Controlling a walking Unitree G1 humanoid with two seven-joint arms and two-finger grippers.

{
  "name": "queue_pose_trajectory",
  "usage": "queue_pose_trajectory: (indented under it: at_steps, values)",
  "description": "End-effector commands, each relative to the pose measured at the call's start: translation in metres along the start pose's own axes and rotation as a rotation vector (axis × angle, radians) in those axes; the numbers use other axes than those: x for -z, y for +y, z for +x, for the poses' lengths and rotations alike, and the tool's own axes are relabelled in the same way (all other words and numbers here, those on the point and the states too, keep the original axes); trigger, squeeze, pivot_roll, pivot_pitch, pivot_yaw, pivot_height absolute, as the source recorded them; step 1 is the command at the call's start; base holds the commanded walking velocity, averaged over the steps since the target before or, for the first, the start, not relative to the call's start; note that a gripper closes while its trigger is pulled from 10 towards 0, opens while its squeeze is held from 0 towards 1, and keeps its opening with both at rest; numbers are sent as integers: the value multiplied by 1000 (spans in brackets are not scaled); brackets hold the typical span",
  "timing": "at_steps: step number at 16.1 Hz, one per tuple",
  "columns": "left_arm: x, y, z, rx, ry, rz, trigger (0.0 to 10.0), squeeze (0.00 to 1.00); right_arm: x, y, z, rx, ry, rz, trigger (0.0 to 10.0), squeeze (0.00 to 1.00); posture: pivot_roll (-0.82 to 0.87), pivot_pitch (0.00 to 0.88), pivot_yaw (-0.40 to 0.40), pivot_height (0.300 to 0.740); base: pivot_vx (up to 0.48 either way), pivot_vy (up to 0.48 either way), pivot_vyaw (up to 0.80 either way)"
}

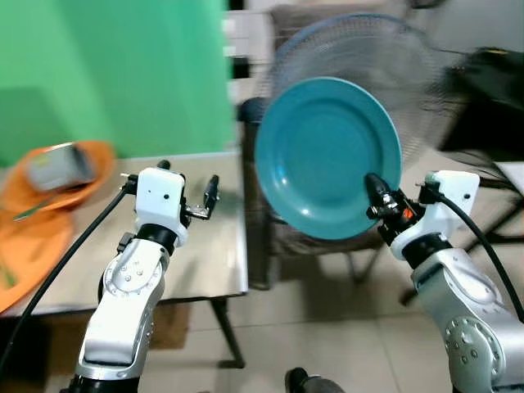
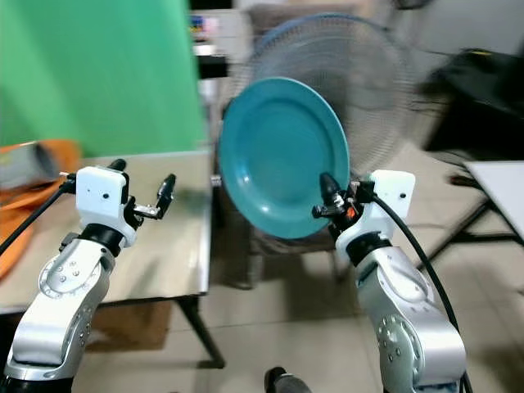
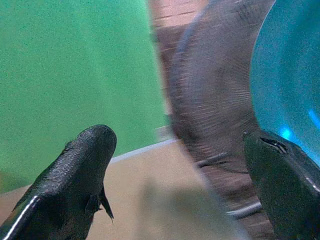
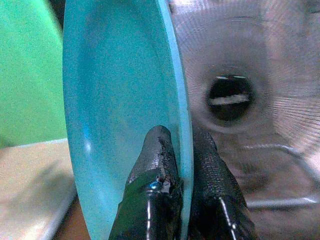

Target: Setting the table

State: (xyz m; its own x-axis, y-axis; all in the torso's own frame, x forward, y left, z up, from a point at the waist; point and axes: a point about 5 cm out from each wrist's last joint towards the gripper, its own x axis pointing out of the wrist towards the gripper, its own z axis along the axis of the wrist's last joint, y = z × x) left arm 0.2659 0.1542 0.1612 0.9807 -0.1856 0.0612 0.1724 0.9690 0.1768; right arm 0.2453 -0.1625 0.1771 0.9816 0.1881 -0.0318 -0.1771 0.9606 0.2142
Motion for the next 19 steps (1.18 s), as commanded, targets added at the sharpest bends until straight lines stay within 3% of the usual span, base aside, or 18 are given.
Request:
queue_pose_trajectory:
  at_steps: [1, 3, 13, 19]
  values:
    - [-3, 0, 0, -1, -13, 8, 10000, 0, -2, 1, 3, 6, -2, -13, 10000, 0, 77, 0, 21, 740, 0, 0, -788]
    - [-2, -2, 2, -2, -17, 12, 10000, 0, -1, 1, 5, 10, 12, -31, 10000, 0, 73, 0, 23, 740, 0, 0, -788]
    - [-1, -6, 5, 37, 2, 6, 10000, 0, 0, 1, 4, 11, 21, -50, 10000, 0, 51, 0, 40, 740, 0, 0, 0]
    - [-2, -5, 5, 30, -5, 3, 10000, 0, 1, 1, 4, 13, 31, -61, 10000, 0, 58, 0, 28, 740, 0, 0, -741]
